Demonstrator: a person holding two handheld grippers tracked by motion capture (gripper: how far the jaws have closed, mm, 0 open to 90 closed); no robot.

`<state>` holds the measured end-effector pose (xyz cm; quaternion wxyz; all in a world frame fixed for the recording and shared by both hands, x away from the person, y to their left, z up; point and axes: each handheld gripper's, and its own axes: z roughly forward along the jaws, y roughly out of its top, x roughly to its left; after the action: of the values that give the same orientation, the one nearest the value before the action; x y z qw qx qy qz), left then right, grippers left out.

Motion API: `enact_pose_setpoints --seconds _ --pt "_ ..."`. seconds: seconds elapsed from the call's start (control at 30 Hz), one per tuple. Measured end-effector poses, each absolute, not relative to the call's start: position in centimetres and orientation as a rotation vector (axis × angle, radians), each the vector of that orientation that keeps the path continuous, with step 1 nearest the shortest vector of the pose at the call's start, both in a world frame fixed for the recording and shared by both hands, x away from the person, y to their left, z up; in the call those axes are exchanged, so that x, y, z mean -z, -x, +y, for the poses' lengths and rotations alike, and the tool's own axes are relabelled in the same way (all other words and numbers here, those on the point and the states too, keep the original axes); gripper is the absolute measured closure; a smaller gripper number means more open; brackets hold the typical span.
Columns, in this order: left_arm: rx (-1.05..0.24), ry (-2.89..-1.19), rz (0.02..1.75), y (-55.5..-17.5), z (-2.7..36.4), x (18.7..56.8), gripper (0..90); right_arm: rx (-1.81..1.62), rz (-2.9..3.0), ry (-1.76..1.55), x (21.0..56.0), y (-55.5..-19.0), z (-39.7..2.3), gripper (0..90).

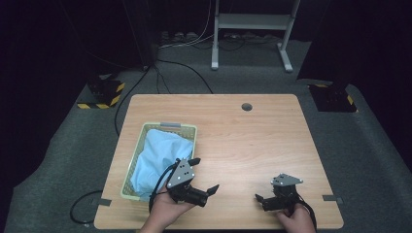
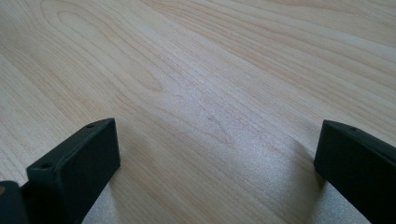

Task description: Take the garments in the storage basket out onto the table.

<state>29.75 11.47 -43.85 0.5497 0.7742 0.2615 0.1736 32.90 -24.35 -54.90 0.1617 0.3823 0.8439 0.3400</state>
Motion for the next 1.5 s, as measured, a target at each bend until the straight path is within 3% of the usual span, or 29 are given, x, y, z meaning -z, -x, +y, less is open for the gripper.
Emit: enact_pose_setpoints --seconds 1.5 --pt "-0.567 -1.715 0.834 -30.9 19.6 42.9 0.4 -0.971 2.408 -1.092 54.9 -32.9 -24.4 0.0"
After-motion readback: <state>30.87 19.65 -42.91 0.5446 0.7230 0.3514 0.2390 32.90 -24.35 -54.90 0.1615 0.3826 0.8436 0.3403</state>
